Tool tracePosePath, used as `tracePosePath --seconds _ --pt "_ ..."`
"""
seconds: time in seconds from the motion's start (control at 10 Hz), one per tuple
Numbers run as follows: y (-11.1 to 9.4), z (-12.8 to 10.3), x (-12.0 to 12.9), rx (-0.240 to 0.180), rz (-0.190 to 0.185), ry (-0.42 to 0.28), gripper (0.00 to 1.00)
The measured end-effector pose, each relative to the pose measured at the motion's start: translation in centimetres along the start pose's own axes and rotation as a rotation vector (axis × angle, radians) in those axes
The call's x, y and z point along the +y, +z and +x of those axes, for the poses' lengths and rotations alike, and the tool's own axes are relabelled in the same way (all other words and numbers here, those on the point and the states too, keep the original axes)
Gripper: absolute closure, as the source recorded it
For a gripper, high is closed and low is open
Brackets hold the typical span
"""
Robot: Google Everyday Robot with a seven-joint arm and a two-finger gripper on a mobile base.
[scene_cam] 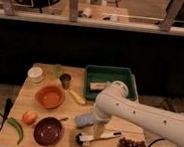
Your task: Place sponge in metal cup
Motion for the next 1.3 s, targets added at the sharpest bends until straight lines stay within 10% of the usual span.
tracePosePath --seconds 1.3 --pt "5.1 -0.5 -3.0 -0.066 -0.022 -0.018 0.2"
